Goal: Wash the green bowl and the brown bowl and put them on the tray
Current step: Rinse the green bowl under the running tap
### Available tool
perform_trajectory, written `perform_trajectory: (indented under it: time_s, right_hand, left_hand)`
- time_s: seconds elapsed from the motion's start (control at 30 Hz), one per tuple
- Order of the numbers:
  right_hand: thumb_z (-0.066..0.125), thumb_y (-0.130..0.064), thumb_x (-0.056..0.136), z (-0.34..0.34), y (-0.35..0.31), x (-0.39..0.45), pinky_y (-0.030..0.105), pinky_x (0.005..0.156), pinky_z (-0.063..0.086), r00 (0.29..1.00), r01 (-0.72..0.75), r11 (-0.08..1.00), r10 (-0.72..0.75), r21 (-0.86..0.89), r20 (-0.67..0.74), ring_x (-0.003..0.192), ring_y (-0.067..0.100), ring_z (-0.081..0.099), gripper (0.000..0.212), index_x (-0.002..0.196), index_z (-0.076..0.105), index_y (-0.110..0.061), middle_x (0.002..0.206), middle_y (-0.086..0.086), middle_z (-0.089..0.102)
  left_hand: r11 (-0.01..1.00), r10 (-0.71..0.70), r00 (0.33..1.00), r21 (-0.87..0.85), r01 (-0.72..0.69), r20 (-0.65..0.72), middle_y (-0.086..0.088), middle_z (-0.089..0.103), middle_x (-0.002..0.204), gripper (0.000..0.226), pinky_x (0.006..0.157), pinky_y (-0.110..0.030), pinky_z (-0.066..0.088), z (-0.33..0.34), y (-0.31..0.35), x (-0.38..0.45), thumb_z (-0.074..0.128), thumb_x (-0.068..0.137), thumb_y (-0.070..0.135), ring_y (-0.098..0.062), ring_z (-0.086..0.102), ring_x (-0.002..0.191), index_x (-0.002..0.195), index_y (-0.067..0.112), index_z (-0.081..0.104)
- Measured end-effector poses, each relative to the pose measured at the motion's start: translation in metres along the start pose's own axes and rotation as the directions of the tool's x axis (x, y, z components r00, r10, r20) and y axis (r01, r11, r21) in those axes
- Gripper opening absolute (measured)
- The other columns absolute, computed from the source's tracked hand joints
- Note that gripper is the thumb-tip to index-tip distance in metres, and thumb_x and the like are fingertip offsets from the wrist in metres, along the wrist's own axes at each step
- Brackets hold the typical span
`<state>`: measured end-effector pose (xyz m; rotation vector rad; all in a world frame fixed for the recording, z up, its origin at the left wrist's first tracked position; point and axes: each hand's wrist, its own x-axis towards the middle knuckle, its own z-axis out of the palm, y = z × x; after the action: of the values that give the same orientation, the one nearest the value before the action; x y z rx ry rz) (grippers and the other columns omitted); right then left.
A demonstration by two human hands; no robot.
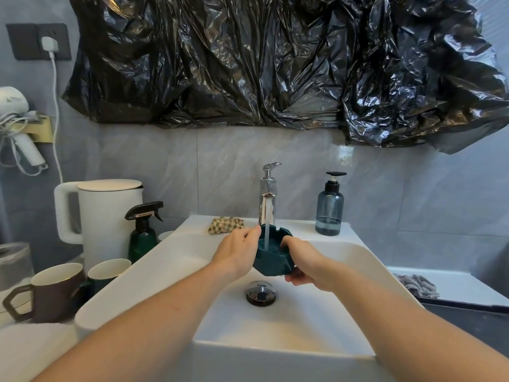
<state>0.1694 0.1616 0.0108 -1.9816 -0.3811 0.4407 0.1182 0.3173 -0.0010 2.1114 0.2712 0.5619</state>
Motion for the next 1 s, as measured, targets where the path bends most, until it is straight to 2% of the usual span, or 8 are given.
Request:
perform_trajectory:
  time_s: [0.13, 0.27, 0.37, 0.5, 0.6, 0.73, 0.9, 1.0]
  right_hand:
    - [0.031, -0.041, 0.104, -0.001, -0.002, -0.002, 0.025, 0.054, 0.049, 1.000, 0.011, 0.997, -0.010, 0.072, -0.009, 0.057, 0.018, 0.057, 0.040, 0.112, 0.059, -0.014, 0.080, 0.010, 0.065]
    - [0.030, -0.050, 0.106, -0.001, -0.005, -0.004, 0.026, 0.059, 0.048, 1.000, 0.029, 0.989, -0.028, 0.148, -0.010, 0.064, 0.019, 0.056, 0.046, 0.112, 0.060, -0.015, 0.083, 0.009, 0.062]
    - [0.028, -0.055, 0.105, 0.001, -0.005, -0.004, 0.026, 0.063, 0.050, 0.999, 0.043, 0.988, -0.047, 0.149, 0.023, 0.067, 0.019, 0.057, 0.051, 0.116, 0.060, -0.017, 0.091, 0.010, 0.065]
    - [0.034, -0.063, 0.101, 0.002, -0.005, -0.003, 0.026, 0.063, 0.048, 0.995, 0.064, 0.981, -0.077, 0.183, 0.066, 0.067, 0.019, 0.056, 0.057, 0.117, 0.065, -0.017, 0.091, 0.009, 0.069]
    - [0.036, -0.069, 0.100, 0.001, -0.005, -0.002, 0.027, 0.066, 0.047, 0.991, 0.084, 0.976, -0.102, 0.200, 0.082, 0.071, 0.019, 0.055, 0.062, 0.120, 0.066, -0.020, 0.095, 0.009, 0.066]
    - [0.026, -0.073, 0.100, 0.002, -0.004, -0.001, 0.028, 0.070, 0.048, 0.989, 0.098, 0.982, -0.115, 0.160, 0.097, 0.078, 0.018, 0.054, 0.066, 0.128, 0.060, -0.023, 0.103, 0.008, 0.064]
    - [0.021, -0.070, 0.102, 0.003, 0.000, 0.002, 0.028, 0.067, 0.050, 0.989, 0.112, 0.990, -0.120, 0.088, 0.091, 0.074, 0.017, 0.057, 0.061, 0.136, 0.054, -0.032, 0.107, 0.008, 0.069]
    - [0.021, -0.065, 0.104, 0.005, 0.000, 0.002, 0.030, 0.069, 0.050, 0.990, 0.128, 0.992, -0.128, 0.013, 0.053, 0.075, 0.017, 0.060, 0.055, 0.142, 0.049, -0.036, 0.105, 0.006, 0.072]
  left_hand:
    - [0.995, -0.072, 0.997, -0.071, 0.070, -0.028, -0.018, 0.073, 0.099, 0.069, 0.088, -0.048, 0.054, 0.000, 0.001, 0.001, 0.028, 0.093, 0.057, -0.033, 0.068, 0.098, 0.100, 0.003, 0.070]
    - [0.975, -0.189, 0.981, -0.127, 0.182, -0.047, -0.013, 0.072, 0.098, 0.052, 0.071, -0.039, 0.042, 0.001, -0.003, 0.010, 0.033, 0.105, 0.047, -0.028, 0.059, 0.084, 0.106, 0.010, 0.071]
    - [0.958, -0.266, 0.963, -0.124, 0.259, -0.038, -0.013, 0.067, 0.094, 0.045, 0.064, -0.032, 0.043, -0.001, -0.005, 0.015, 0.033, 0.107, 0.046, -0.028, 0.056, 0.080, 0.100, 0.017, 0.066]
    - [0.911, -0.380, 0.925, -0.172, 0.374, 0.002, -0.015, 0.069, 0.092, 0.048, 0.060, -0.031, 0.044, -0.003, -0.004, 0.016, 0.031, 0.107, 0.046, -0.027, 0.056, 0.072, 0.118, 0.015, 0.066]
    - [0.889, -0.419, 0.908, -0.192, 0.415, 0.021, -0.014, 0.068, 0.094, 0.049, 0.057, -0.029, 0.041, -0.005, -0.004, 0.015, 0.030, 0.107, 0.045, -0.022, 0.052, 0.065, 0.122, 0.016, 0.066]
    - [0.885, -0.427, 0.904, -0.193, 0.423, 0.025, -0.014, 0.065, 0.089, 0.049, 0.054, -0.027, 0.039, -0.005, -0.005, 0.015, 0.029, 0.106, 0.045, -0.021, 0.048, 0.059, 0.122, 0.017, 0.066]
    - [0.890, -0.425, 0.905, -0.186, 0.416, -0.012, -0.013, 0.065, 0.090, 0.050, 0.052, -0.028, 0.042, -0.005, -0.007, 0.016, 0.029, 0.108, 0.047, -0.022, 0.052, 0.066, 0.123, 0.015, 0.065]
    - [0.893, -0.431, 0.901, -0.169, 0.418, -0.049, -0.014, 0.071, 0.104, 0.054, 0.054, -0.029, 0.048, -0.004, -0.005, 0.016, 0.031, 0.109, 0.050, -0.026, 0.060, 0.074, 0.129, 0.012, 0.063]
